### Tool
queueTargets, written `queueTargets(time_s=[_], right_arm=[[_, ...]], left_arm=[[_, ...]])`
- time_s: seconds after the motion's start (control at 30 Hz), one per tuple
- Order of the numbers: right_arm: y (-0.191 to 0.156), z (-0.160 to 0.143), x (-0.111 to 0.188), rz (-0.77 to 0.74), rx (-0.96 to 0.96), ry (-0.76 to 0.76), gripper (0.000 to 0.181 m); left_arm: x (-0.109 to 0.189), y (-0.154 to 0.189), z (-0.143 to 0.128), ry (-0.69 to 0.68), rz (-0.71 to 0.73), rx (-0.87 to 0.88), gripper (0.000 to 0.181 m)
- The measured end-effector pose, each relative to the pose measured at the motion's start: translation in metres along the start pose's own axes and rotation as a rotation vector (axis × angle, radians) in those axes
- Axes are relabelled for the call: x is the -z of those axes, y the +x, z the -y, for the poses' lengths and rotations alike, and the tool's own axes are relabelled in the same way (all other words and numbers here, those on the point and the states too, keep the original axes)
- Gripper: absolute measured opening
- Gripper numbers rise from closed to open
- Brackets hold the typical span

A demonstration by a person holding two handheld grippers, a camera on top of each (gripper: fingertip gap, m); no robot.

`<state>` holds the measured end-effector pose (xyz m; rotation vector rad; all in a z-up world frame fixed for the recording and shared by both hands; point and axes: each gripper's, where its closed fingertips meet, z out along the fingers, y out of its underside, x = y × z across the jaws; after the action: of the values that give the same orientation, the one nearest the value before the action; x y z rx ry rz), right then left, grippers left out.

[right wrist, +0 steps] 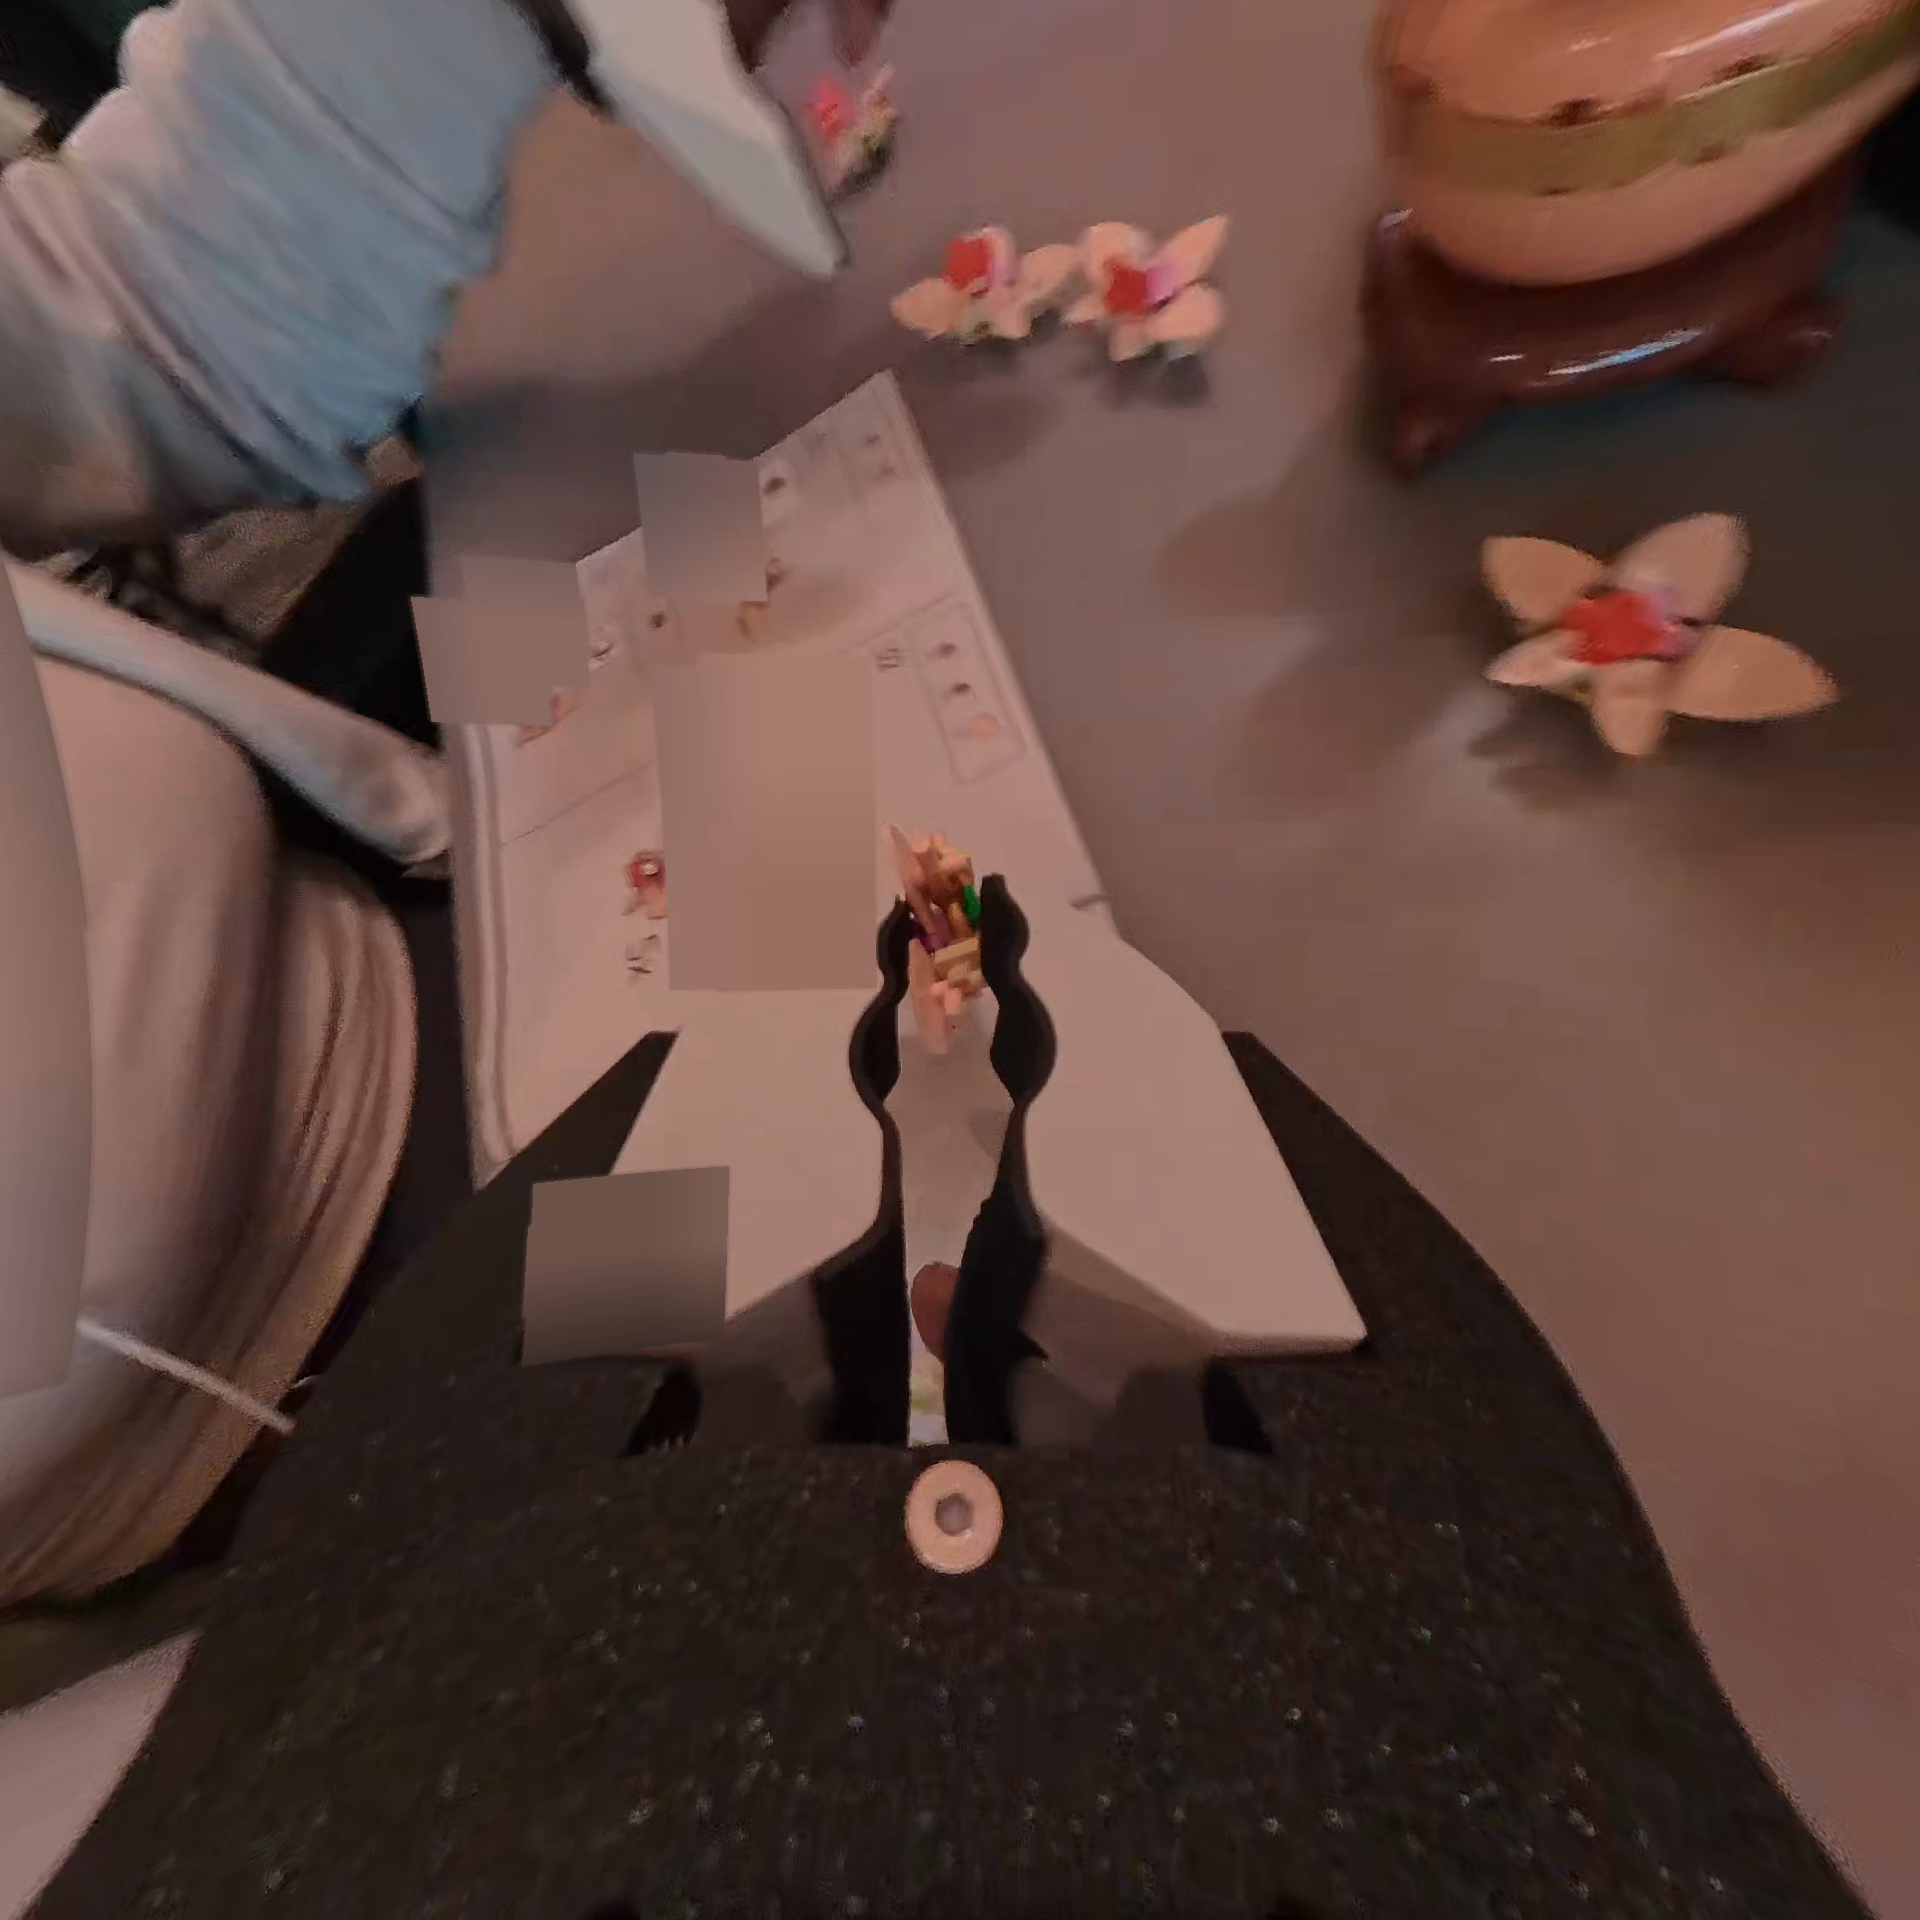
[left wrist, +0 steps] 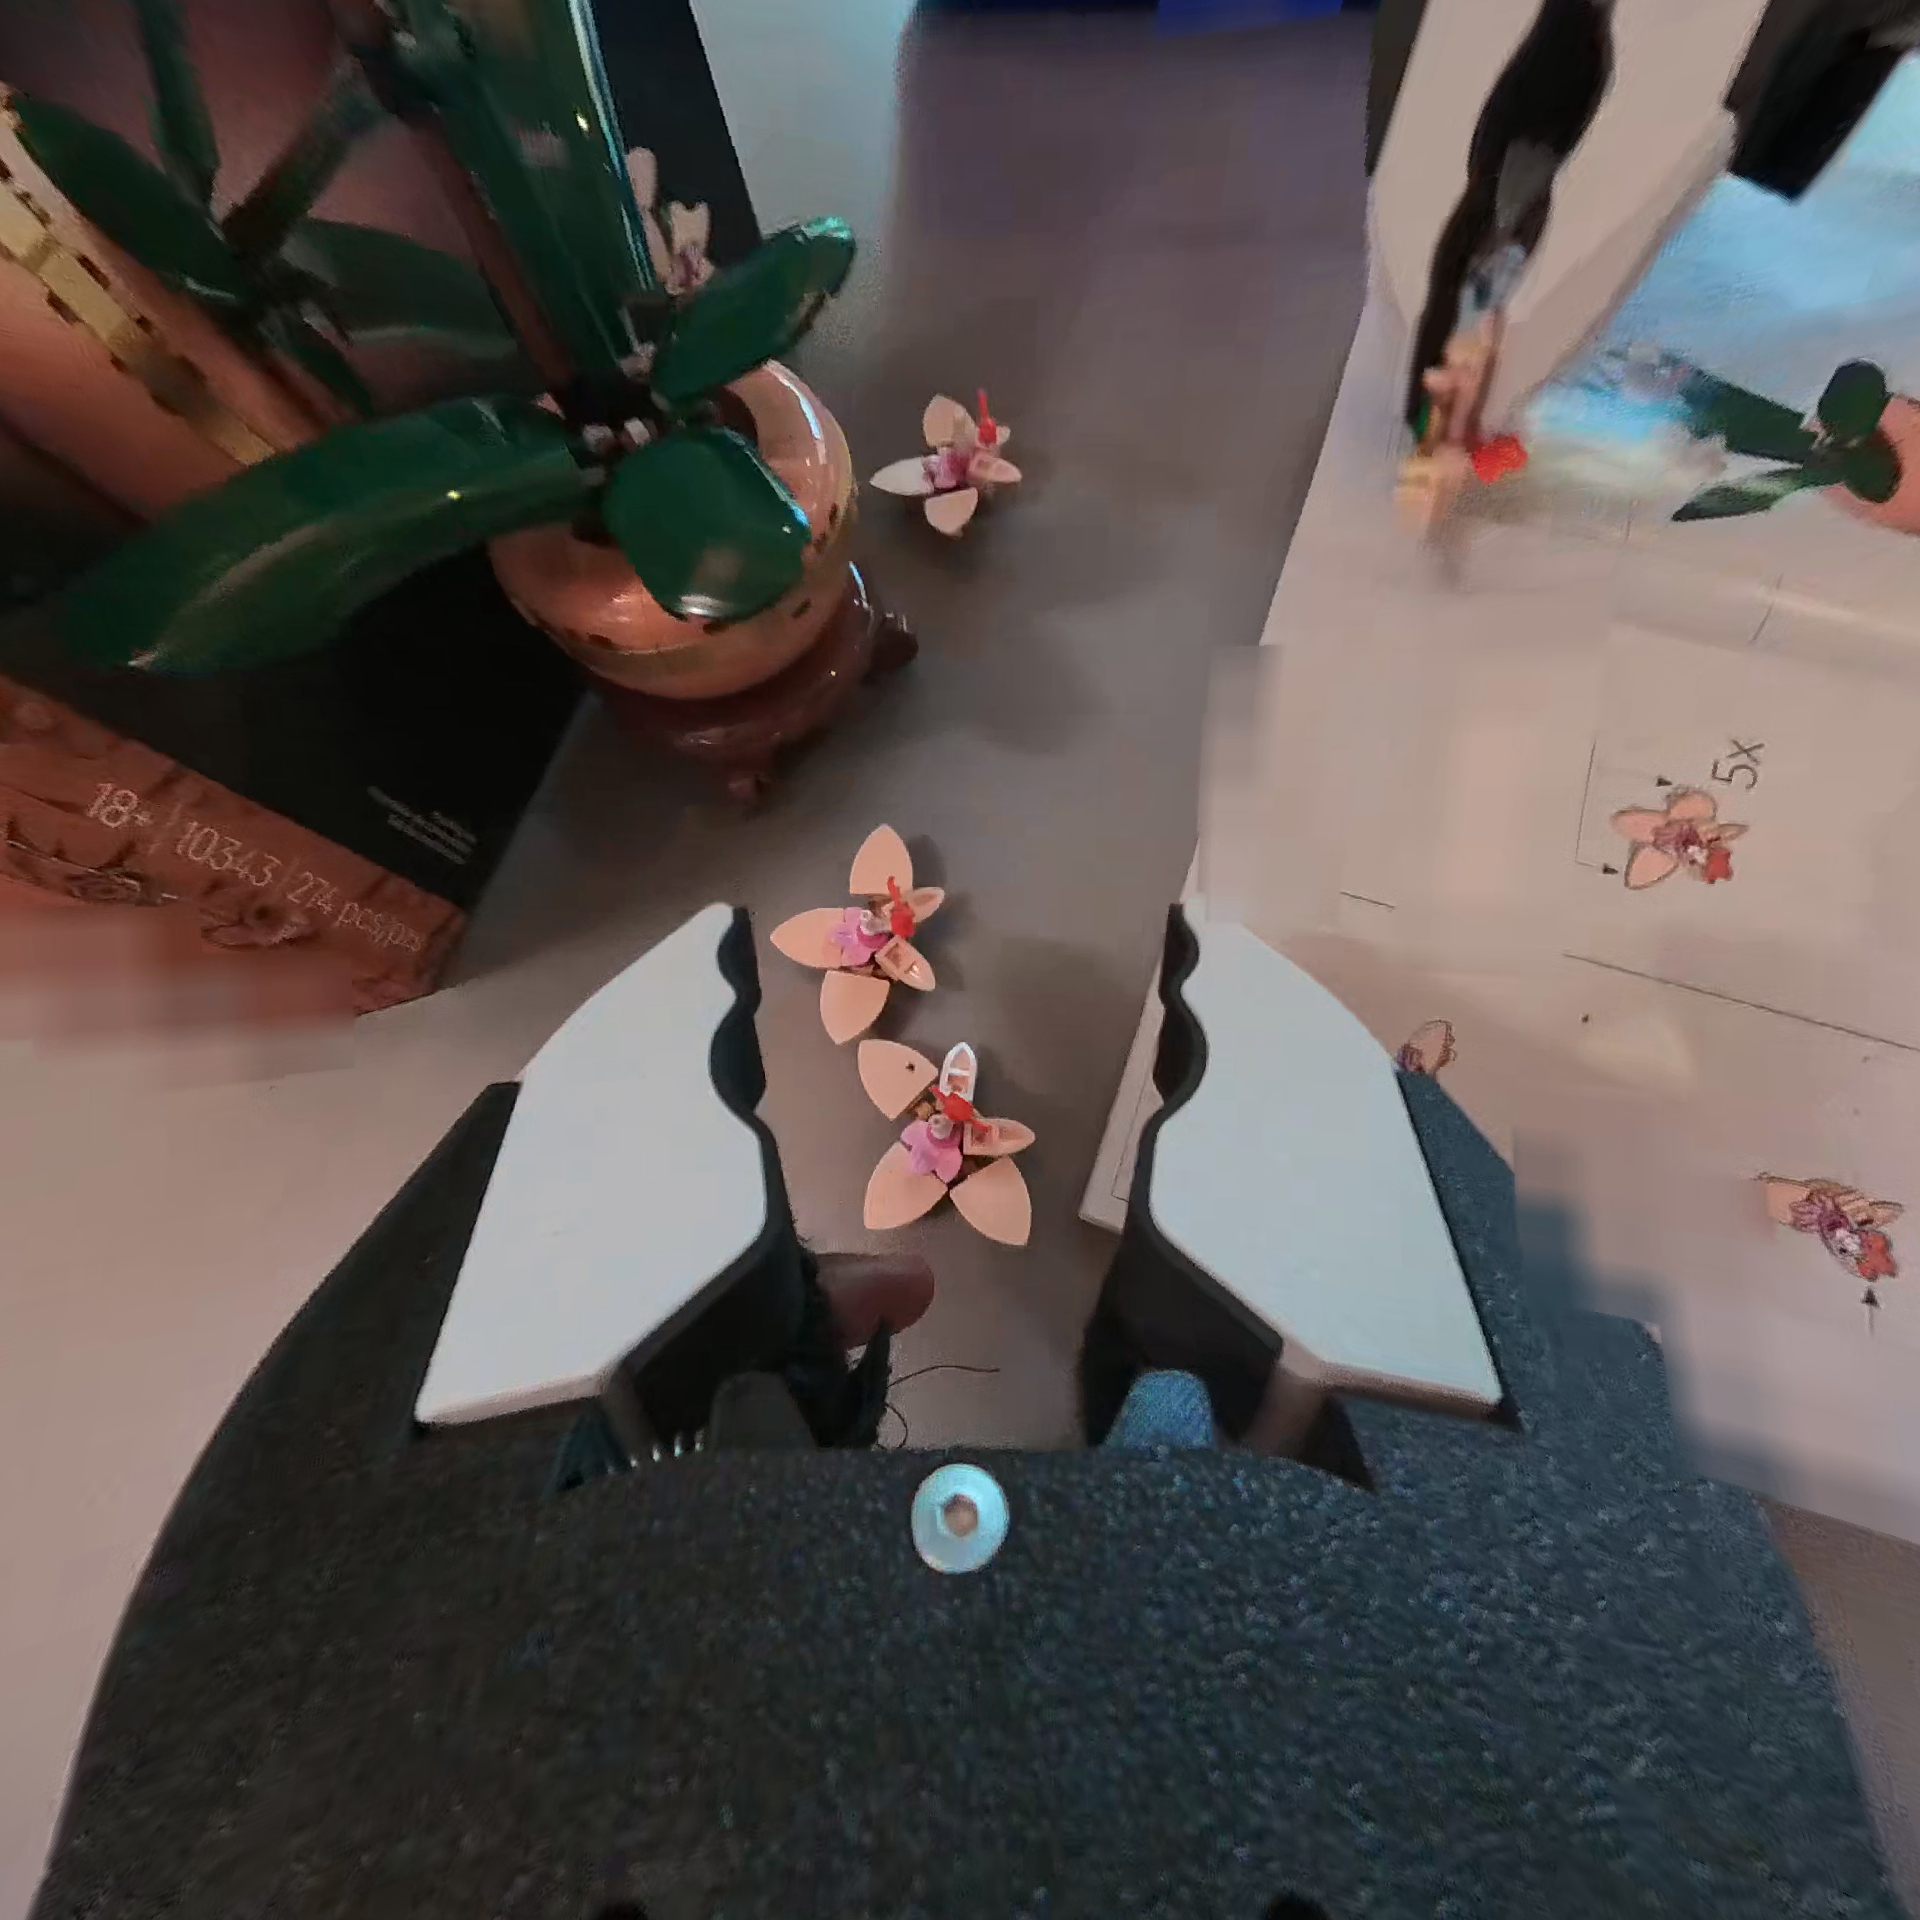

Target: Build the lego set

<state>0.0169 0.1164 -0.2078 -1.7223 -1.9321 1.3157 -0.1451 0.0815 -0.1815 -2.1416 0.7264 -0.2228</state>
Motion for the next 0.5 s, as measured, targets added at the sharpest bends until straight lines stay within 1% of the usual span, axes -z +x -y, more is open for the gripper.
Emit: queueTargets(time_s=[0.13,0.23,0.27,0.4,0.47,0.5], right_arm=[[0.046,-0.005,0.03,-0.225,-0.063,0.074,0.013],[0.058,-0.015,0.031,-0.248,-0.09,0.055,0.015],[0.059,-0.017,0.03,-0.251,-0.097,0.048,0.023],[0.058,-0.019,0.034,-0.26,-0.088,0.06,0.043],[0.051,-0.013,0.044,-0.273,-0.069,0.086,0.062],[0.042,-0.01,0.049,-0.268,-0.048,0.101,0.07]], left_arm=[[0.0,0.011,0.004,0.025,-0.005,-0.02,0.071],[-0.005,0.015,0.001,0.019,-0.021,0.009,0.068],[-0.006,0.018,0.0,0.016,-0.031,0.018,0.067],[-0.001,0.027,-0.008,-0.016,-0.008,-0.02,0.064],[0.006,0.037,-0.014,-0.039,-0.012,-0.007,0.062],[0.01,0.046,-0.016,-0.045,-0.018,-0.009,0.061]])
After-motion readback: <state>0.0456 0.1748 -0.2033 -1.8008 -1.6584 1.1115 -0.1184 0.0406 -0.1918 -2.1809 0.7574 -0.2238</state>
